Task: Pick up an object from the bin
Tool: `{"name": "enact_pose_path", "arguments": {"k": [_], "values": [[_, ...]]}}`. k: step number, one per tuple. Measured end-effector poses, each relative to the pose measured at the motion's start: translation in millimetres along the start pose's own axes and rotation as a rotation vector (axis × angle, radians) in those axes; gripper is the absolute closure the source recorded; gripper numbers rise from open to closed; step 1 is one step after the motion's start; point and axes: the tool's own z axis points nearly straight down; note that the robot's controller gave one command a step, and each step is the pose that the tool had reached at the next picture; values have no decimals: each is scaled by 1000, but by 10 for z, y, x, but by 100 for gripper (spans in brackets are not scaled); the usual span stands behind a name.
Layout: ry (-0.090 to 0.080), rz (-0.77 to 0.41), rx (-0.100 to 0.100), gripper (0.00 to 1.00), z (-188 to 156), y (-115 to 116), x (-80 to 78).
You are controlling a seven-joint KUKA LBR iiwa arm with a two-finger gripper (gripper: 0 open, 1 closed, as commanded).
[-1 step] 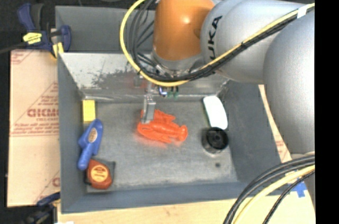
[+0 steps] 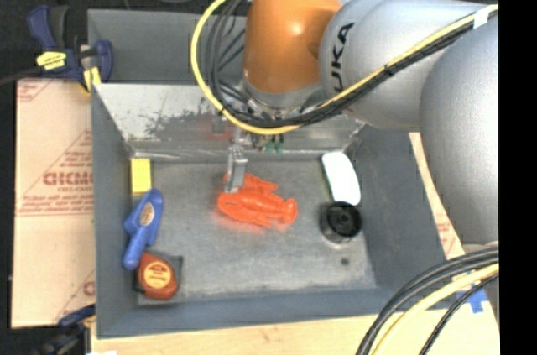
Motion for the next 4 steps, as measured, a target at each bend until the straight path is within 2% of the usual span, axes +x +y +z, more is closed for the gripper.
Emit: {"name": "enact_pose_path", "arguments": {"k": [1, 2, 3, 4], "values": [[-3, -10, 1, 0, 401, -259, 301], [2, 64, 1, 0, 382, -891, 89], [-5, 49, 7, 0, 771, -947, 152], [4, -149, 3, 0, 982, -716, 283]]}}
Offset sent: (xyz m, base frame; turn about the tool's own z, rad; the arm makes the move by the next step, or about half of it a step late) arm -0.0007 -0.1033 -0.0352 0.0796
